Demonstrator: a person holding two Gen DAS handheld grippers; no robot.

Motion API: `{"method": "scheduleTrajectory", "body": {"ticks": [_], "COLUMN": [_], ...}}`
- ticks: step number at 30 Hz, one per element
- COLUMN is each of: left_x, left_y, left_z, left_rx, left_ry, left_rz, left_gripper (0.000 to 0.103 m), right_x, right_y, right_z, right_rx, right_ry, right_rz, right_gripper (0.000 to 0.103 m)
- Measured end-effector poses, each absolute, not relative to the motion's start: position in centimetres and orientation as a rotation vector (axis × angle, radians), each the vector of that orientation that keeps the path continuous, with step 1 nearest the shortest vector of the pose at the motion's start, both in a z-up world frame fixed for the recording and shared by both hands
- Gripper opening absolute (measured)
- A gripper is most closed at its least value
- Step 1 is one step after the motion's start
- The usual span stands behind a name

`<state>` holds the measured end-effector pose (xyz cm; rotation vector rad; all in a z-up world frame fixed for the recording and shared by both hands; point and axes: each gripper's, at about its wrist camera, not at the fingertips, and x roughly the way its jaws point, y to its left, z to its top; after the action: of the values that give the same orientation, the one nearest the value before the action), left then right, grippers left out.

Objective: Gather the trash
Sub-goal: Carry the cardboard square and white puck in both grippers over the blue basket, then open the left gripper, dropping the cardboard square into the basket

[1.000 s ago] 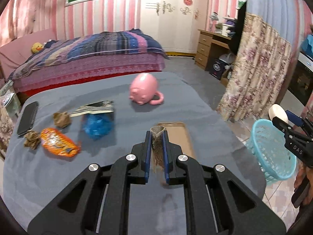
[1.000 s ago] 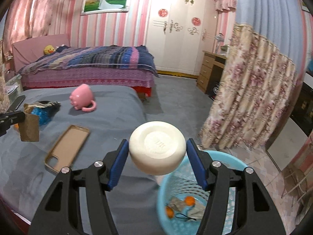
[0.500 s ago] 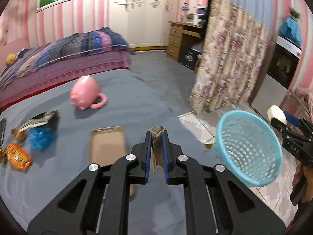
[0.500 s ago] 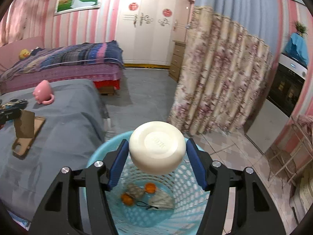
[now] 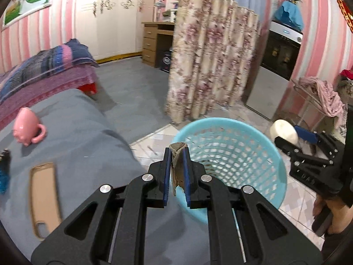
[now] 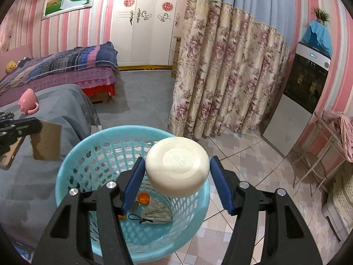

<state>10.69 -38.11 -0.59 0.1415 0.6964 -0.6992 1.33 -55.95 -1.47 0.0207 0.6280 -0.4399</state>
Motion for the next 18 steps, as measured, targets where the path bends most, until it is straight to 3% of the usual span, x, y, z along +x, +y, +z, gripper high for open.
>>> {"method": "scheduleTrajectory", "body": {"ticks": [12,13,17,18], "left_x": [11.9,12.1,12.0,12.1], "left_y": [-42.1,-42.1,-42.0,-41.8], "left_z": [-2.9,-3.0,-3.3,-3.2], "left_rx": [0.139,0.137,0.148,0.145], "left_ry": [0.739,0.747,0.737,0.736], "left_rz": [-0.771,-0.776,-0.754,-0.751], "left_gripper": [0.011,0.014,0.052,0.054], "right_x": [0.8,0.8,0.9,0.9], "right_y": [-57.3,-57.4,-57.5,-57.4], "right_z": [-2.7,-2.8,-3.1,-3.3], "right_rx": [0.052,0.053,0.059,0.056], "right_ry": [0.639,0.64,0.648,0.653], "right_rz": [-0.46,-0.461,-0.462,-0.464], "right_gripper": [0.06,0.06,0.06,0.06]}}
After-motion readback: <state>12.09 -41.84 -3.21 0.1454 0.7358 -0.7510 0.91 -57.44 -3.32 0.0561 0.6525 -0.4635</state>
